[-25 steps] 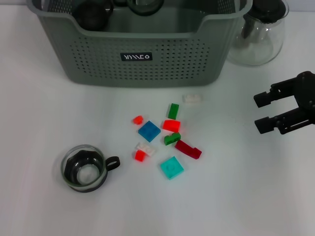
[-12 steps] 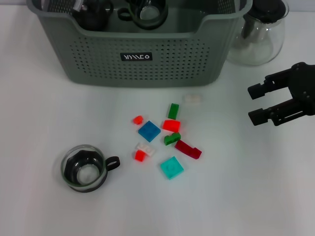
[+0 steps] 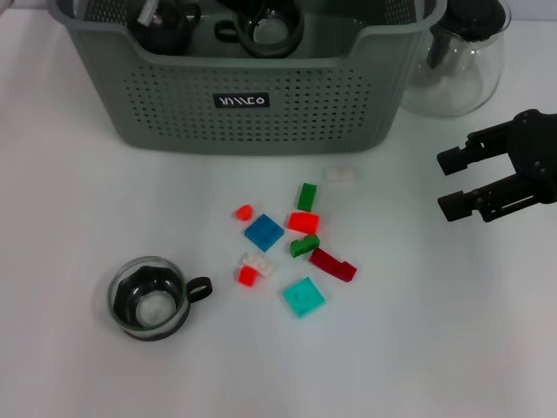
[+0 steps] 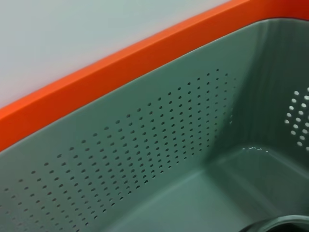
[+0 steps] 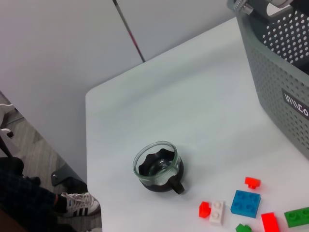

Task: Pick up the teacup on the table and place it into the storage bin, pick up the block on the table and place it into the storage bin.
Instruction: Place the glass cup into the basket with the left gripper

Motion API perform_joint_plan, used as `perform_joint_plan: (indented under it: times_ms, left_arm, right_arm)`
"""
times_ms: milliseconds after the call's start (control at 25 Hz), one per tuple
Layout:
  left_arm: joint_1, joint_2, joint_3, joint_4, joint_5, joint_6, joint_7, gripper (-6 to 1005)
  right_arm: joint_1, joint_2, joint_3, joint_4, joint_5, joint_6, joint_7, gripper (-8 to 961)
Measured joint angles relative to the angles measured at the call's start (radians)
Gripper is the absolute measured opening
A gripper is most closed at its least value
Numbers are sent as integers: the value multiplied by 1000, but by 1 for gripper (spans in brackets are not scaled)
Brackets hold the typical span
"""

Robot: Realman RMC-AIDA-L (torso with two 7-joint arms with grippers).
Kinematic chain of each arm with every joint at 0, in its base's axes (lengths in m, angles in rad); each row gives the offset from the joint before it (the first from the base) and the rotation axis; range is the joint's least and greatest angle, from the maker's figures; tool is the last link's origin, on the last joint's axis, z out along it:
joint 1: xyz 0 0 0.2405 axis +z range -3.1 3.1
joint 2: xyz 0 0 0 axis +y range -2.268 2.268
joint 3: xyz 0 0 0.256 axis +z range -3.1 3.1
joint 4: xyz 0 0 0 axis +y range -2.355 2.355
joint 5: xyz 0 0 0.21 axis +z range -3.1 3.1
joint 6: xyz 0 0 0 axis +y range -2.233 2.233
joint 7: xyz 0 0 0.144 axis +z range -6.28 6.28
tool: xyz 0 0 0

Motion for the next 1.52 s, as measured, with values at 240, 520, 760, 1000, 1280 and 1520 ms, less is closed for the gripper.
perform_joint_plan:
  times_ms: [240, 520, 760, 1000, 1280, 1520]
  left_arm:
    - [1, -9, 9, 6, 0, 2, 1, 98]
    - [8, -16, 14, 18, 0, 0, 9, 317]
    - [31, -20, 24, 104, 0, 47, 11, 452]
    - [121, -20, -7, 453, -79, 248, 7, 563]
    - [310, 6, -94, 744, -635, 542, 222, 565]
    - [460, 51, -116, 795, -955, 878, 501, 564]
  right_arm:
    - [-3, 0, 0, 0, 0, 0, -1, 811]
    - [-5, 0, 3, 0, 0, 0, 0, 811]
    - [-5, 0, 4, 0, 0, 0, -2, 810]
    - [-6, -4, 5, 0, 0, 1, -7, 810]
    - [-8, -9, 16, 0, 0, 2, -13, 811]
    - [-8, -6, 38, 1, 0, 3, -9, 811]
